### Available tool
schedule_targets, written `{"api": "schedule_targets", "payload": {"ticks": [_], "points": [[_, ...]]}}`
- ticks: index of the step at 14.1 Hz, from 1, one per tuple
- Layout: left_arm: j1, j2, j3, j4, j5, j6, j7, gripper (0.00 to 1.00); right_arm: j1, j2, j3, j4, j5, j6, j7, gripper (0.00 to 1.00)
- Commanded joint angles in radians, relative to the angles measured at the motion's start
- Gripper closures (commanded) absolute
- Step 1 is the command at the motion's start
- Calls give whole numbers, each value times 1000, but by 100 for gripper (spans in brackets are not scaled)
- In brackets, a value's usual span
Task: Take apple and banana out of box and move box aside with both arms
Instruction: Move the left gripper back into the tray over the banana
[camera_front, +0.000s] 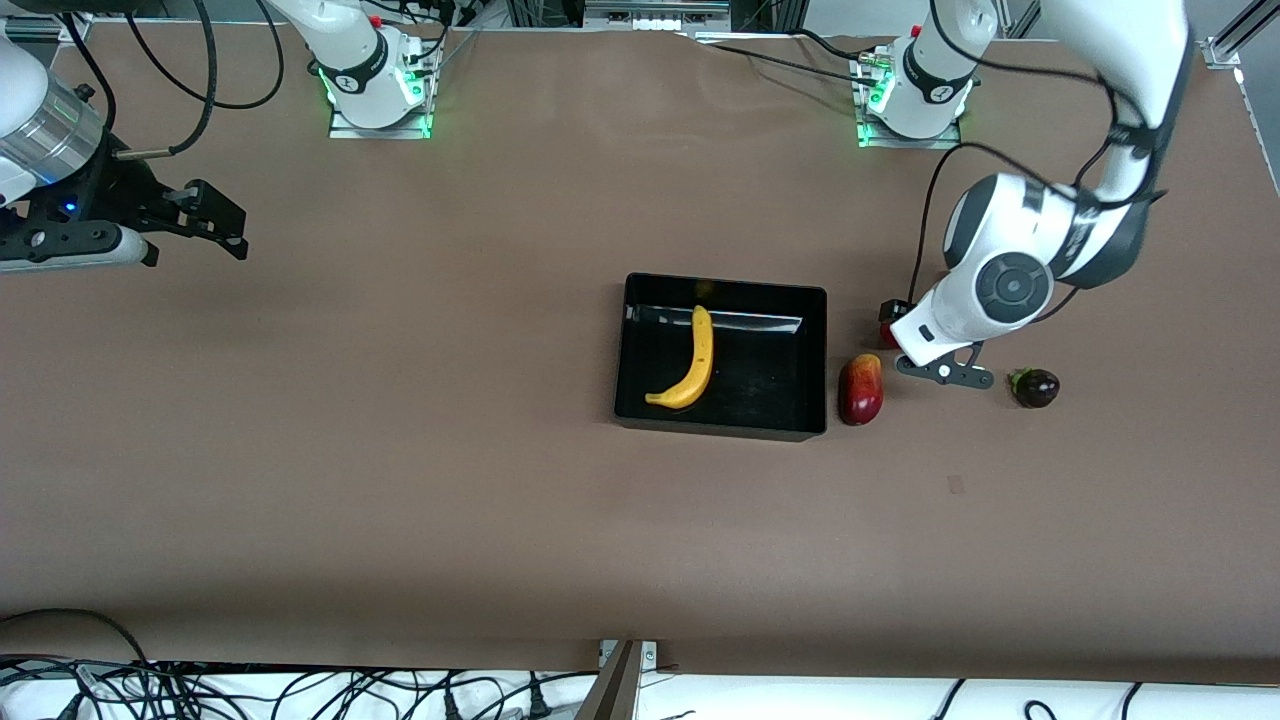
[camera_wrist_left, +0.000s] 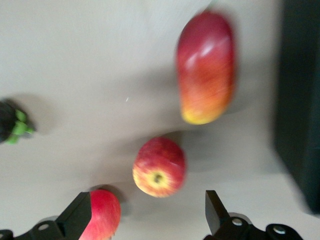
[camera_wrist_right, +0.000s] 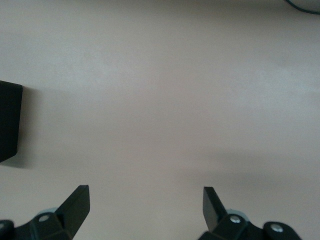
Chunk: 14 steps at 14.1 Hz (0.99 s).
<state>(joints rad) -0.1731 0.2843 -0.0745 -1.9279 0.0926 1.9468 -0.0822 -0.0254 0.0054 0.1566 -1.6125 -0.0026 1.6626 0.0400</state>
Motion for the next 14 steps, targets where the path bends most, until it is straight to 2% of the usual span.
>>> {"api": "schedule_targets", "payload": {"ticks": [1,3,5,6,9,12,14], "points": [[-20,73,-68,209,-56,-78,4,0,-13,-5,9,5,18,-14,0,0],[-61,148,-117,303,-73,-69,-54,0,-13,-7,9,6,18,-14,0,0],[-147,232,-117,372,-70,-36,-184,0,-13,-7,9,5,18,-14,-2,0],[-182,269,-117,383,-62,24,-227,0,-13,-7,9,5,18,-14,-2,0],[-216,364,-117,357,-63,147,-297,0,-13,-7,8,5,18,-14,-3,0],[-253,407,-116,346,-65,218,-339,0,-13,-5,6,5,18,-17,-5,0],[-278,417,-116,296,-59,294,-379,0,-13,-5,6,5,18,-17,-6,0]]}}
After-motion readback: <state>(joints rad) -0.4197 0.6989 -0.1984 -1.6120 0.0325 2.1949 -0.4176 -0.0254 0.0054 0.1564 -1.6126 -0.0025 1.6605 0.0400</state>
